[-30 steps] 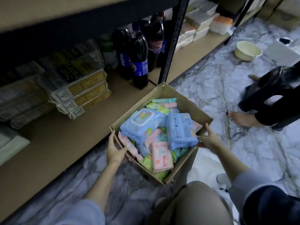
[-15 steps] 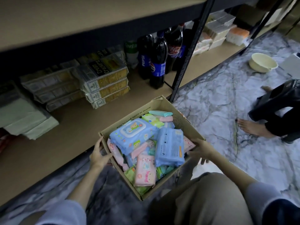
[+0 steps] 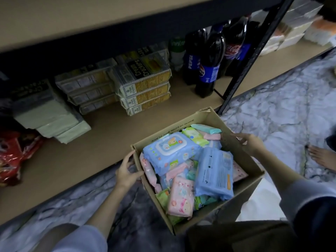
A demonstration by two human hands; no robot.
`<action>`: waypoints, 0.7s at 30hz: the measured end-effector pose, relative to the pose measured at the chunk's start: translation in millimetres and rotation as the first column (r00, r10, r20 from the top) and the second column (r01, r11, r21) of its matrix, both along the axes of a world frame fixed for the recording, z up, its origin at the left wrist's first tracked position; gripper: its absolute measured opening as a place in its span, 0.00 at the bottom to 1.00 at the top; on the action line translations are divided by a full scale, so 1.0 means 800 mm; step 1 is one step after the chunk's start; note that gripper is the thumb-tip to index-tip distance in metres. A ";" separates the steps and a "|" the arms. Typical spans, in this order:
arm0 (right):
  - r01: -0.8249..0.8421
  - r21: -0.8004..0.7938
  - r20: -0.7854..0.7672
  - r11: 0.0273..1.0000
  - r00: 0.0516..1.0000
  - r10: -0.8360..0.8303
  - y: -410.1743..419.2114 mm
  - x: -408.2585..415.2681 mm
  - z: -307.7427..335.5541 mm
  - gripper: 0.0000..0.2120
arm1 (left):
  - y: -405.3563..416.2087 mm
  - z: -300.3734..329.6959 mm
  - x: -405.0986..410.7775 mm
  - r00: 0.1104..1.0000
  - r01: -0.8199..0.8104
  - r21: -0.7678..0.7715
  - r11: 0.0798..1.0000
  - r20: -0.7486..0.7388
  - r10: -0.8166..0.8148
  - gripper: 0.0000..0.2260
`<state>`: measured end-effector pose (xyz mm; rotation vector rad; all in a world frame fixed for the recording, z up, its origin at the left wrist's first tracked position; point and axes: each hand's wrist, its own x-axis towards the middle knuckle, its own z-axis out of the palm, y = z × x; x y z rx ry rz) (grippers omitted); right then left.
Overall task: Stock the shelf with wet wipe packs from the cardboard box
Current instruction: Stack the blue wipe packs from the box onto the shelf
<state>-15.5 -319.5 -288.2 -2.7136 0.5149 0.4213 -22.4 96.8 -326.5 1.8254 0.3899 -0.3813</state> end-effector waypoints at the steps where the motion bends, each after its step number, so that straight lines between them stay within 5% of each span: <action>1: 0.001 -0.013 -0.009 1.000 1.000 -0.001 0.001 0.000 0.002 0.23 | 0.003 -0.003 0.001 1.000 0.002 -0.005 1.000 -0.010 -0.002 0.34; 10: 0.067 0.002 -0.100 0.998 0.993 -0.067 0.065 -0.027 0.021 0.23 | 0.060 -0.001 -0.016 0.994 0.051 0.088 0.995 0.088 -0.059 0.33; 21: -0.201 0.242 -0.081 0.949 0.971 0.226 0.269 -0.082 0.028 0.27 | 0.256 0.013 -0.102 0.994 -0.104 0.244 0.964 0.055 0.093 0.30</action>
